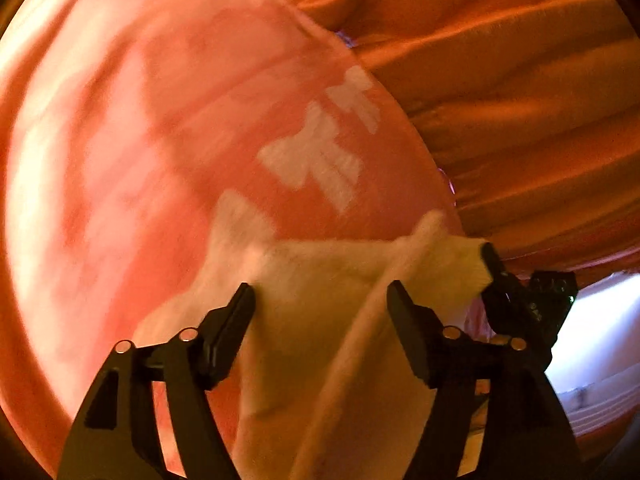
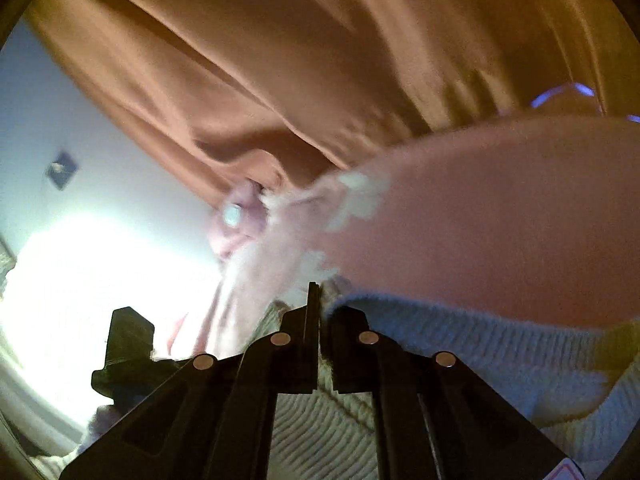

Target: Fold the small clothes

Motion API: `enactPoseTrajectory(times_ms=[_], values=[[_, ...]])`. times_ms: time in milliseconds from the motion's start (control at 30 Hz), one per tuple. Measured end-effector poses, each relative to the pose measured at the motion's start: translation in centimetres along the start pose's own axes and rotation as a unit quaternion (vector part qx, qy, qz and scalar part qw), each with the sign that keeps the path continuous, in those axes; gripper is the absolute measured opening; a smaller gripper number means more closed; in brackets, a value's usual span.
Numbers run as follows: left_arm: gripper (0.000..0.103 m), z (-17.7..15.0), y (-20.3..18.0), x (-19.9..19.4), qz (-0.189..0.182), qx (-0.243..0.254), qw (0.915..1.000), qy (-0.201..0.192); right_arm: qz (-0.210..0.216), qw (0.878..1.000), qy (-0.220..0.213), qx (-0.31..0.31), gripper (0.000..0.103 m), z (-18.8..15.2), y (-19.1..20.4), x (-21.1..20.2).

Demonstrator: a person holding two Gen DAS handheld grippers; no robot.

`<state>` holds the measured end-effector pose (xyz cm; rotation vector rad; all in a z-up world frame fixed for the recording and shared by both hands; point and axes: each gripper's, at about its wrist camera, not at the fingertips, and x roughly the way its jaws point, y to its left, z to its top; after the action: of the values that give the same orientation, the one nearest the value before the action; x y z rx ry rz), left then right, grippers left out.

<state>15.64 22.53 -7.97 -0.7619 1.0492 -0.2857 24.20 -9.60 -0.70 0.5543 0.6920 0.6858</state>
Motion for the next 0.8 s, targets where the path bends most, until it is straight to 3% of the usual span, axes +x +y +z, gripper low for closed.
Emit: enactPoseTrajectory(times_ms=[100,233,300,333,367,433,500,567,667,700,767,800], values=[[0.074,-0.4,1.3,-0.5,-0.001,-0.027,0.9995,-0.017,0.019,1.000,-0.017,0.000,0.005,-0.1,0.7,-1.5],[0.074,-0.1,1.7,1.8,-0.052,-0.024,0.9983,0.009,0.024,1.000,-0.019,0.008,0.005,-0.2,0.7,-2.2],[0.056,0.2,1.4,2.7,-0.094,-0.015,0.9952,0.020,0.021,1.000,-0.015,0.008,0.005,-0.1,0.8,-2.0],[0.032,0.4,1.4,3.2,-0.121,-0.023,0.9920,0.029,0.020,1.000,-0.014,0.008,0.005,-0.1,0.9,-2.0],[0.015,0.6,1.4,3.4,-0.134,-0.032,0.9899,0.031,0.018,1.000,-0.015,0.009,0.005,-0.1,0.9,-2.0],[0.011,1.3,0.6,1.8,-0.138,-0.018,0.9902,0.000,0.015,1.000,-0.015,0.012,0.006,0.0,0.9,-2.2],[0.011,2.1,-1.8,-1.4,-0.146,0.036,0.9875,-0.049,0.017,1.000,-0.018,0.012,0.006,0.2,1.2,-2.0],[0.008,3.2,-4.4,-4.6,-0.143,0.085,0.9814,-0.095,0.016,1.000,-0.017,0.008,0.008,0.6,1.5,-1.5],[0.005,4.7,-5.8,-5.5,-0.110,0.110,0.9806,-0.119,-0.008,1.000,0.016,0.016,0.011,1.3,0.7,1.8],[0.006,5.3,-5.6,-4.8,-0.084,0.112,0.9834,-0.115,-0.064,0.996,0.055,0.022,0.011,1.3,-0.4,4.3],[0.005,5.6,-4.5,-2.8,-0.031,0.099,0.9907,-0.089,-0.126,0.985,0.115,0.035,0.012,0.8,-1.7,6.8],[0.005,5.2,-3.8,-2.0,-0.023,0.081,0.9942,-0.067,-0.156,0.979,0.126,0.030,0.012,0.7,-2.0,7.2]])
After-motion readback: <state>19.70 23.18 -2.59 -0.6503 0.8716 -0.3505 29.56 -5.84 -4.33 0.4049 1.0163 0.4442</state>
